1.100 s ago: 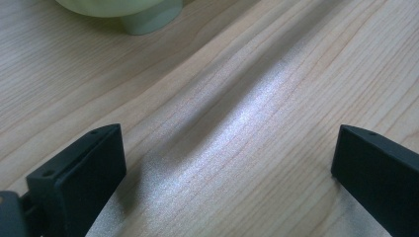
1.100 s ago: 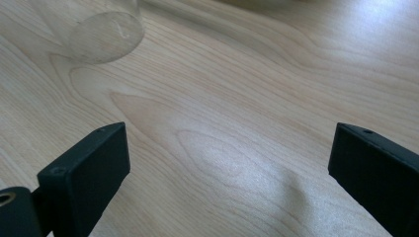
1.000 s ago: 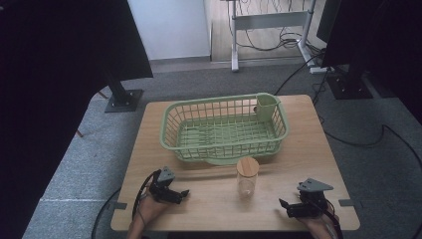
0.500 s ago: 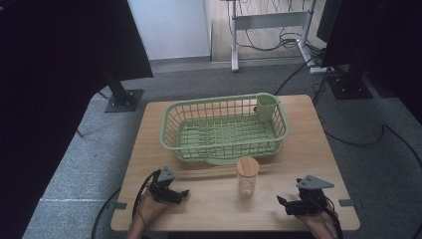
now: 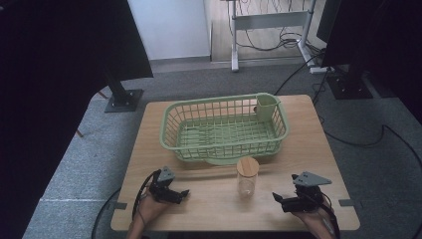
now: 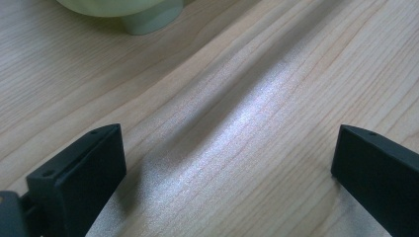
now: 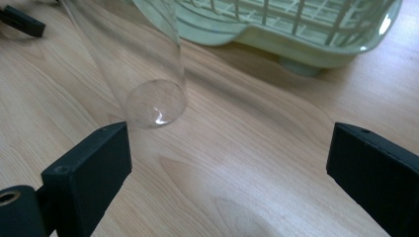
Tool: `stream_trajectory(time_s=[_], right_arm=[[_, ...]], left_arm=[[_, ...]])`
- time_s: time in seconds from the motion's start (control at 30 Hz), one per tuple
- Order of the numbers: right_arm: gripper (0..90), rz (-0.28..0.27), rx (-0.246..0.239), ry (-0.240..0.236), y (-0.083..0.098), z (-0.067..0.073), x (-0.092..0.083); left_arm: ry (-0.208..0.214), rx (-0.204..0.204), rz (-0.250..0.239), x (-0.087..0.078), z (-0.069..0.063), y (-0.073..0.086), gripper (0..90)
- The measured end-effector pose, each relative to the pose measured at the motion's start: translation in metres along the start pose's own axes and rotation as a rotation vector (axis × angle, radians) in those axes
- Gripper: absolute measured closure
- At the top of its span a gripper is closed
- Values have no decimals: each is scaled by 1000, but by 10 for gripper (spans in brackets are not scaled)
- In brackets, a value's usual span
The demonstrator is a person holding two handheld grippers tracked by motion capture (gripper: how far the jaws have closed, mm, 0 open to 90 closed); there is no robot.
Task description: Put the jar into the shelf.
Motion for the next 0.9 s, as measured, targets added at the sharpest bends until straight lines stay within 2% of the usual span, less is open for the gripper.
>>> stream_trajectory(time_s=[0.47,0.9], right_arm=[[28,-40,-58,-57,-20,18,3],[29,-92,-110,-139,-46,39,4]], left_arm=[[0,0,0,0,0,0,0],[0,0,0,0,0,0,0]])
Point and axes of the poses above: each handheld gripper's, and its own axes: x roughly forward along the jaws, y roughly out of its underside, z roughly to its left, the point moved 9 cm from there along x, roughly forward along the jaws, and after that the axes turned 10 degrees about x, right-handed, at the moved point
